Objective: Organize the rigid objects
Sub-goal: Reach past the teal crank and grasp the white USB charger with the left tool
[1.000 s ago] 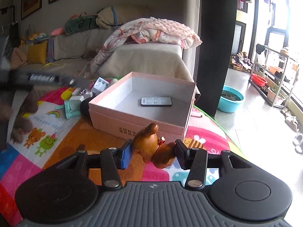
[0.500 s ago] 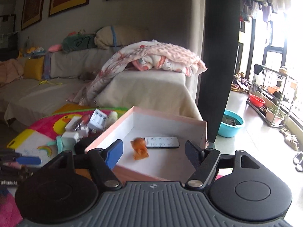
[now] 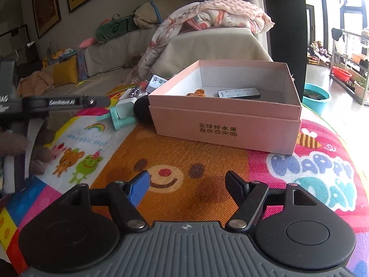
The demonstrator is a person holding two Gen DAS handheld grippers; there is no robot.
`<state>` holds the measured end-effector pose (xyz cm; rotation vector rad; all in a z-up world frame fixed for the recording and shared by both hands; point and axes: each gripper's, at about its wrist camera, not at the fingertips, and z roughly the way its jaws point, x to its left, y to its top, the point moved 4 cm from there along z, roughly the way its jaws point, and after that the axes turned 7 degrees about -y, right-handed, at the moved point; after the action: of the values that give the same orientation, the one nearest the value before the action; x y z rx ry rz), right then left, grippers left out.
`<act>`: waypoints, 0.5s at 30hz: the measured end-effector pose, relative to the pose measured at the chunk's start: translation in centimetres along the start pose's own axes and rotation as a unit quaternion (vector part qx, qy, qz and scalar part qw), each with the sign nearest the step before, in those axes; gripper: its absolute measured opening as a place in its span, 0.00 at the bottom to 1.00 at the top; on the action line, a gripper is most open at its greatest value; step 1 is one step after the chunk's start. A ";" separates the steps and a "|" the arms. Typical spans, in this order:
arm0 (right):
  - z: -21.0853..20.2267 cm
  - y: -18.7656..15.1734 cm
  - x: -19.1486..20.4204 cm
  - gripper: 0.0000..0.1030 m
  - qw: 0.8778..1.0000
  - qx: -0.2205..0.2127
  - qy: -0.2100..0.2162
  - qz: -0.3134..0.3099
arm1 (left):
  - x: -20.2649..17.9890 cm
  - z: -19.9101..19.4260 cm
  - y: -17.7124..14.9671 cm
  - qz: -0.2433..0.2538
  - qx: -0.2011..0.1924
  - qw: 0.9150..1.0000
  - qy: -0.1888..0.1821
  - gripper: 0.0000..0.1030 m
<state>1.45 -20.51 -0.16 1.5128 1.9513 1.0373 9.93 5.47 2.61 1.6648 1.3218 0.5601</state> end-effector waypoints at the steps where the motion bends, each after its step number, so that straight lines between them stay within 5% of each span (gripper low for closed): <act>1: 0.1 -0.2 0.2 0.71 1.000 0.000 -0.003 -0.004 | 0.4 0.7 0.5 -0.003 0.006 1.000 -0.005 0.43; 10: 0.6 -0.5 0.2 0.71 1.000 0.009 -0.005 0.003 | 4.2 4.8 0.5 -0.096 0.051 0.993 -0.053 0.43; 15: 0.7 -0.5 0.1 0.71 1.000 0.012 -0.004 0.007 | 3.1 3.7 -0.9 -0.084 0.071 0.991 -0.082 0.43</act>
<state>1.62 -20.24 -0.94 1.5418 1.9564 1.0153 13.44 7.00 -0.52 1.6553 1.3910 0.2300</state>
